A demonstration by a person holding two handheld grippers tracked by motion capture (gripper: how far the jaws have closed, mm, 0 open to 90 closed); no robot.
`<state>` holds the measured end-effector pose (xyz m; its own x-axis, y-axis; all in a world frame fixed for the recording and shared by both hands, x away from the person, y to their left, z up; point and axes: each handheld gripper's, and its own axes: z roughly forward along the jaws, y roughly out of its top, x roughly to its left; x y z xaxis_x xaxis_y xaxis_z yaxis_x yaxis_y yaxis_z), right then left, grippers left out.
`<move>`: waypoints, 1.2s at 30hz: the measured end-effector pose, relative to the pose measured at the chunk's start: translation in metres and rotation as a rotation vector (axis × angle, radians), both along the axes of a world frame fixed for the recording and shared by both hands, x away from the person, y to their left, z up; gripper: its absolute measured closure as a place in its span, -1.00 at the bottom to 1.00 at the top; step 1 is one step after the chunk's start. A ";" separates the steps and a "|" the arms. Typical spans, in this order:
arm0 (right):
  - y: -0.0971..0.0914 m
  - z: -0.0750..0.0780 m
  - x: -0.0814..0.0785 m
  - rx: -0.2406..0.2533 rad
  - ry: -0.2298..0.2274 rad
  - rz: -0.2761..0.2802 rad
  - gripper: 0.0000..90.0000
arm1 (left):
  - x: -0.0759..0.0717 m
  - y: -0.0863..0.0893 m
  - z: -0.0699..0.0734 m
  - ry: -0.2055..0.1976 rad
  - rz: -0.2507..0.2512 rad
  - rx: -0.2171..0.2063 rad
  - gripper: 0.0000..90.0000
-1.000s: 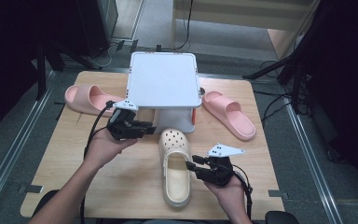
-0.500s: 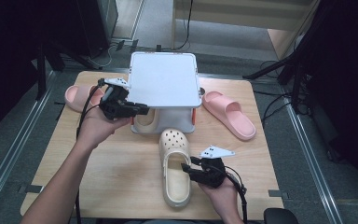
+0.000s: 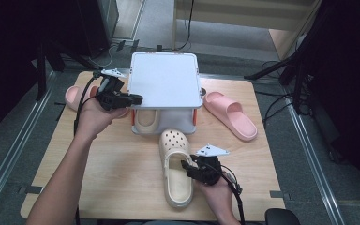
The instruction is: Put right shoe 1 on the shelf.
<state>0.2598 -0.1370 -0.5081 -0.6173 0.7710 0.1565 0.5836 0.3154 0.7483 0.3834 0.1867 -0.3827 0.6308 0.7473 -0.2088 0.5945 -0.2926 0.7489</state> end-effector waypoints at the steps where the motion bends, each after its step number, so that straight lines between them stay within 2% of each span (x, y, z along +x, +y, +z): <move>1: 0.000 0.001 0.000 -0.004 -0.010 -0.005 0.43 | 0.000 0.001 0.000 0.001 0.004 -0.006 0.82; 5: -0.003 0.003 0.002 -0.020 -0.031 -0.021 0.63 | -0.001 0.002 -0.001 -0.007 0.003 -0.002 0.82; 8: -0.005 0.004 0.005 -0.041 -0.041 -0.027 0.68 | -0.002 0.002 -0.001 -0.014 0.004 0.002 0.82; 11: -0.007 0.008 0.009 -0.028 -0.019 -0.030 0.70 | -0.002 0.002 -0.001 -0.015 0.004 0.001 0.82; 14: -0.010 0.015 0.013 -0.010 -0.018 -0.032 0.72 | -0.001 0.003 -0.001 -0.007 0.009 -0.008 0.81; 20: -0.017 0.034 0.023 0.025 -0.048 -0.062 0.72 | -0.001 0.002 -0.001 0.003 0.014 -0.012 0.81; 23: -0.018 0.043 0.032 0.039 -0.060 -0.082 0.72 | 0.000 0.003 -0.001 0.007 0.008 -0.014 0.81; 28: -0.016 0.053 0.053 0.020 -0.088 -0.111 0.72 | 0.001 0.003 -0.001 0.009 0.000 -0.019 0.81; 32: -0.010 0.055 0.072 0.015 -0.103 -0.141 0.72 | 0.001 0.004 -0.001 0.014 -0.001 -0.028 0.80; 36: 0.000 0.051 0.087 -0.010 -0.112 -0.176 0.71 | 0.002 0.005 -0.002 0.017 -0.005 -0.032 0.80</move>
<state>0.3463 -0.1369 -0.4567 -0.4857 0.8698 0.0865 0.5438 0.2232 0.8089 0.3853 0.1914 -0.3843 0.6307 0.7371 -0.2427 0.6056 -0.2719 0.7479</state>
